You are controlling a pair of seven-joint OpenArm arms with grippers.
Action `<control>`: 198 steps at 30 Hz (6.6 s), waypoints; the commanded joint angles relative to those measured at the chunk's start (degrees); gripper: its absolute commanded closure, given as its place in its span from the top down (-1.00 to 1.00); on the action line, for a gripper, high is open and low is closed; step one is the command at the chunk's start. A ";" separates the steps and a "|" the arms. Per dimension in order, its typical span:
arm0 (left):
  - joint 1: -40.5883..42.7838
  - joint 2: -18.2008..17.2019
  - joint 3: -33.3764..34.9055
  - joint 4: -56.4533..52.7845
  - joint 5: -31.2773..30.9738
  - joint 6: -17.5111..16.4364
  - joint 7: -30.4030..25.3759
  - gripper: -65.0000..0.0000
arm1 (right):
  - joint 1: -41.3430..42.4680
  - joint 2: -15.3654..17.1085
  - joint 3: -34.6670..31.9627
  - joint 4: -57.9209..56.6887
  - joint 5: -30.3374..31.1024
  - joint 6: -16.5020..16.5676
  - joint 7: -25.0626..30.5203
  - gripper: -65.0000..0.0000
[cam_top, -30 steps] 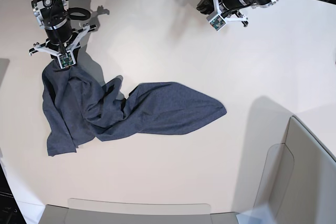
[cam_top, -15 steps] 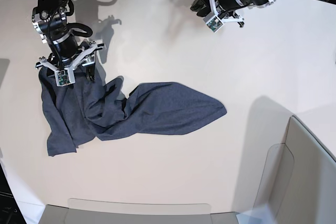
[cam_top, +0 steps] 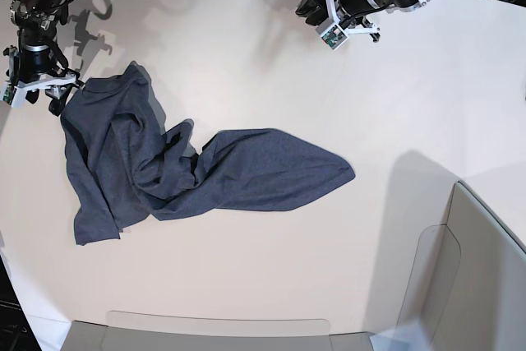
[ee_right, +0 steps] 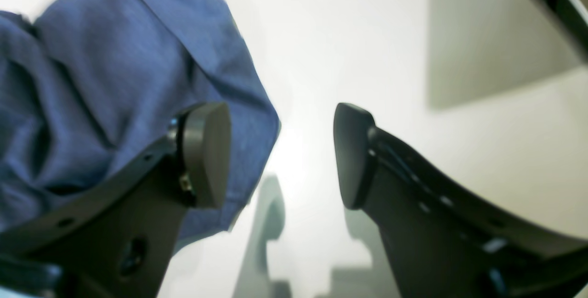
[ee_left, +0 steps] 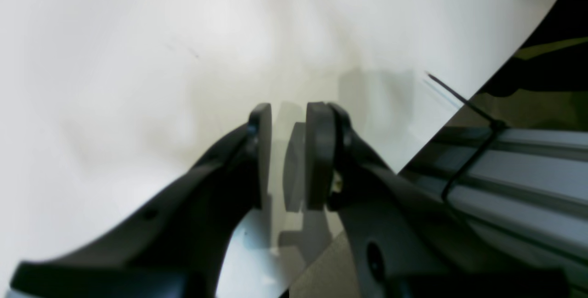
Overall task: Layout the t-shirt on the table in an organized manner, then fold the t-shirt properly
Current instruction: 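Drag the shirt edge with the right gripper along the table, then lift the shirt high with the right gripper and shake it out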
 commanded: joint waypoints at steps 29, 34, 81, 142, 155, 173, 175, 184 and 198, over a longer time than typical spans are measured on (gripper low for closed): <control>0.55 -0.10 -0.07 0.83 -0.70 -0.11 -0.76 -0.59 | 11.67 0.47 -2.86 -29.59 9.95 0.38 1.17 0.08; 0.46 -0.10 -0.07 0.83 -0.70 -0.11 -0.76 -0.59 | 11.76 -0.15 -5.67 -29.68 9.95 0.38 1.17 0.08; -12.55 15.02 4.94 3.73 14.86 23.71 -31.97 -0.27 | 40.33 -12.44 -40.48 7.16 -4.65 0.55 -7.18 -1.00; -26.35 23.02 20.76 -11.83 18.47 41.12 -32.76 -0.21 | 40.95 -12.44 -43.82 8.39 -13.62 0.38 -2.70 -1.00; -28.38 22.76 21.03 -13.59 18.47 40.94 -32.32 -0.21 | 40.33 -12.44 -43.73 9.88 -13.70 0.47 -2.70 -1.00; -27.06 12.30 16.98 -5.68 18.47 40.94 -32.32 -0.98 | 39.01 -7.18 -42.50 10.24 -15.20 0.38 -2.70 -1.00; -25.83 10.01 15.23 -2.42 18.47 40.94 -32.23 -0.98 | 38.75 -6.39 -41.71 10.24 -16.78 0.38 -2.79 -1.00; -22.49 4.74 9.25 2.06 18.55 40.94 -32.23 -0.99 | 37.08 -2.87 -40.75 10.32 -22.58 0.38 -2.96 -1.00; -32.33 -6.69 1.95 3.03 18.47 40.85 -25.11 -0.99 | 49.12 -6.39 -46.20 -7.08 -37.26 0.38 -2.96 -1.00</control>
